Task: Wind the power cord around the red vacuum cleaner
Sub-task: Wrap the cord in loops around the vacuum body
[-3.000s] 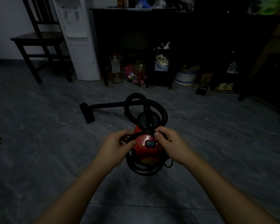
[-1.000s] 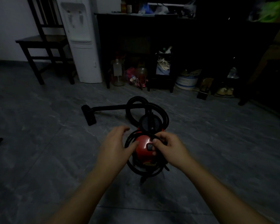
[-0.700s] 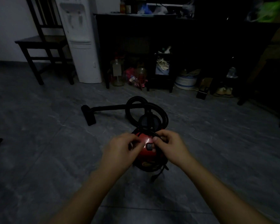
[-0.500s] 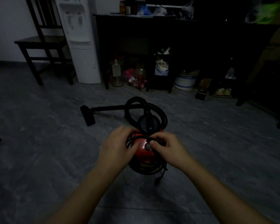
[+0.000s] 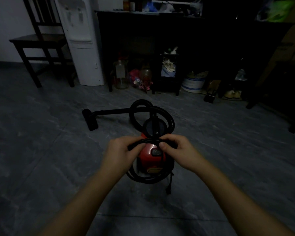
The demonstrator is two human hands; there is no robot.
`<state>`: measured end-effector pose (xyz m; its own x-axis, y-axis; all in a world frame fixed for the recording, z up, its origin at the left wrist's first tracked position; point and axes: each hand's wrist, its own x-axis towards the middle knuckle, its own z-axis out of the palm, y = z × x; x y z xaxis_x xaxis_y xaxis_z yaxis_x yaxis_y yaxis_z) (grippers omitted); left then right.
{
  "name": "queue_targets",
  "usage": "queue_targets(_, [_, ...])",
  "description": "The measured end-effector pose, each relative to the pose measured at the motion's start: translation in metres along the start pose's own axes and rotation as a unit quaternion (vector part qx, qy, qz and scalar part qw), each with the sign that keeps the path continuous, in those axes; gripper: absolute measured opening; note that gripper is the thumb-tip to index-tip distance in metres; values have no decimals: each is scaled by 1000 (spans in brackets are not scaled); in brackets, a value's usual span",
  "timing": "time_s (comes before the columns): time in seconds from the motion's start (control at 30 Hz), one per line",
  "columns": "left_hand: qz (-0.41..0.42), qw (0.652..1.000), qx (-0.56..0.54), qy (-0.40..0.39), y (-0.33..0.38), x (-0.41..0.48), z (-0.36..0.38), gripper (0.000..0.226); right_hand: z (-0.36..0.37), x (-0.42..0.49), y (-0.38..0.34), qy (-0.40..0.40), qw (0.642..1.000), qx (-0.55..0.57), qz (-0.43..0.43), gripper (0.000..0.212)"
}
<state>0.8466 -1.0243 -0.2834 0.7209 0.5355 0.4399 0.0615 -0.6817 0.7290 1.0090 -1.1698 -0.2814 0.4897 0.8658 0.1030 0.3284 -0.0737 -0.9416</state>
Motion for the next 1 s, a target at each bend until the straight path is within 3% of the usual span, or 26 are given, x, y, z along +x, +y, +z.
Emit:
queue_targets(0.13, [-14,1000,-13,-8,-3,0,3,18,1,1,1,1,999,-39,-6,12])
queue_targets(0.27, [-24,996,7,-83,-7,0,2,19,-1,2,0,-17,996,-83,-3,13])
queue_targets(0.4, [26,987,43,-150,-9,-5,-5,30,6,0,-1,-58,992,-109,-5,13])
queue_targets(0.57, [53,992,51,-102,-13,-5,-14,36,4,4,0,-13,999,-46,12,15])
queue_targets(0.7, [50,992,77,-82,-26,-2,-27,26,-1,5,8,43,997,-70,10,24])
queue_targets(1.0, [-35,996,17,-79,-42,-2,-33,22,3,13,31,49,991,-113,47,19])
